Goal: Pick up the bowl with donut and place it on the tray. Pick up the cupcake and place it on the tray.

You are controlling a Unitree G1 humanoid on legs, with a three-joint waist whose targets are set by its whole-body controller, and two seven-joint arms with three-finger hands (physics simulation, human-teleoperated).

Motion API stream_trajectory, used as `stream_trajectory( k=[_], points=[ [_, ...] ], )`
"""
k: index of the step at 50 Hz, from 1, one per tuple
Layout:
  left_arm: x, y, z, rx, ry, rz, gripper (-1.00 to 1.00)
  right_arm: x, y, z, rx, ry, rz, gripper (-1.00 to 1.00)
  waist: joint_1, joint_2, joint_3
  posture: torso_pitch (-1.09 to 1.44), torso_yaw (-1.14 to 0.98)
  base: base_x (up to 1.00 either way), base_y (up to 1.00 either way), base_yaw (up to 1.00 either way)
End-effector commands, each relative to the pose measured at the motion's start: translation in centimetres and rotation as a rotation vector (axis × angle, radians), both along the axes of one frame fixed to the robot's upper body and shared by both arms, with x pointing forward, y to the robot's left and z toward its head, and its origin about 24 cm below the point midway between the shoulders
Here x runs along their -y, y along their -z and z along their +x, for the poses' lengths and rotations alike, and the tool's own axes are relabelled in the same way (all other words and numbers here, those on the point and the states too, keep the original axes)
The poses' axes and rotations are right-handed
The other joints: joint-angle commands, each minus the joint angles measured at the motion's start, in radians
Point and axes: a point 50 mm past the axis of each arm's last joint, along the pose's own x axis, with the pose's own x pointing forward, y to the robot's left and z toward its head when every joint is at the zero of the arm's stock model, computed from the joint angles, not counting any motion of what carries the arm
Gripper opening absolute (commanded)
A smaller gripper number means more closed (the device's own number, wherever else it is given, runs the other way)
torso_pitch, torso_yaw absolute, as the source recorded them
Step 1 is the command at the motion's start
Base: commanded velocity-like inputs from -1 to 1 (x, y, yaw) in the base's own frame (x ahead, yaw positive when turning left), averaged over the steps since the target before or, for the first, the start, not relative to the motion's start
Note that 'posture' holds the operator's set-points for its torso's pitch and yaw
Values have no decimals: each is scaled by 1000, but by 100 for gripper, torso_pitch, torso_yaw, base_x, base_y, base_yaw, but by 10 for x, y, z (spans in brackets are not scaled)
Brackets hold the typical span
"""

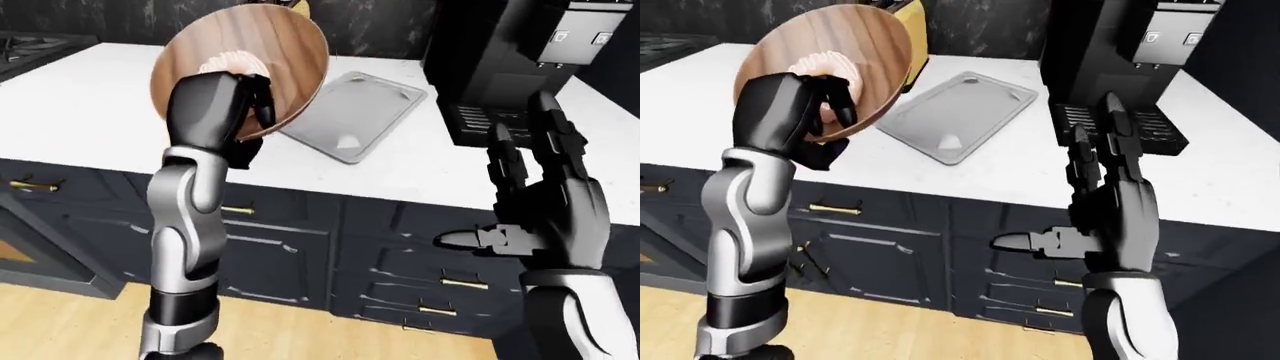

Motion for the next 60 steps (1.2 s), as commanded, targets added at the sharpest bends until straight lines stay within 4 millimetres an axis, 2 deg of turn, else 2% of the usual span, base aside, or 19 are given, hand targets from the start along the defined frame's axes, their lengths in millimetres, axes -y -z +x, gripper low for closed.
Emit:
stream_trajectory(
  k=[1,2,7,14,15,17,22,23,26,28,31,33,35,36,43,52,53,56,60],
  points=[
    [15,-20,-7,100,62,23,-100,4,-11,-7,78,33,-12,100,-19,-8,-27,0,0,0,0,0],
    [17,-21,-5,98,71,26,-100,4,-11,-7,79,32,-10,100,-21,-18,-21,0,0,0,0,0],
    [29,-28,-1,73,125,48,-100,3,-13,-8,85,26,-9,100,-18,-27,-26,0,0,0,0,0],
    [35,-33,1,71,145,56,-100,2,-12,-7,81,25,-26,100,-22,-29,-32,0,0,0,0,0],
    [36,-34,-1,75,148,59,-100,2,-13,-8,84,24,-28,100,-23,-22,-51,0,0,16,0,0],
    [38,-34,-2,78,150,65,-100,1,-14,-8,86,22,-31,100,-20,-18,-11,0,0,23,0,0],
    [38,-36,-3,84,149,70,-100,1,-13,-8,88,19,-31,100,-20,-60,11,0,0,38,0,0],
    [38,-36,-4,85,149,72,-100,1,-13,-8,88,18,-30,100,-28,-40,4,0,0,42,0,0],
    [38,-35,-4,87,150,76,-100,1,-12,-8,89,18,-28,100,-27,-48,8,0,0,41,0,0],
    [39,-34,-4,88,151,79,-100,2,-12,-8,89,17,-27,100,-25,-36,3,0,0,41,0,0],
    [40,-34,-5,91,153,81,-100,2,-11,-9,88,18,-24,100,-30,-13,17,0,0,35,0,0],
    [40,-34,-6,92,153,82,-100,2,-11,-9,88,19,-22,100,-36,7,-18,0,0,4,0,0],
    [40,-34,-7,94,153,84,-100,2,-11,-9,89,20,-24,100,-47,35,-22,0,0,0,0,0],
    [40,-34,-7,94,153,84,-100,2,-11,-9,89,20,-24,100,-52,6,-20,0,0,0,0,0],
    [42,-35,-11,97,159,91,-100,3,-11,-9,80,29,-30,100,-43,-19,-29,0,0,0,0,0],
    [43,-34,-15,97,164,96,-100,5,-9,-10,78,30,-34,100,-40,-23,-29,0,0,0,1,0],
    [43,-34,-15,97,164,96,-100,5,-9,-10,79,27,-32,100,-33,-17,-38,0,0,0,0,15],
    [43,-34,-15,97,164,96,-100,5,-9,-10,80,24,-30,100,-18,-12,-18,0,0,5,0,21],
    [42,-32,-13,96,163,97,-100,5,-10,-10,79,31,-30,100,-13,-18,-13,0,0,7,9,0]
  ],
)
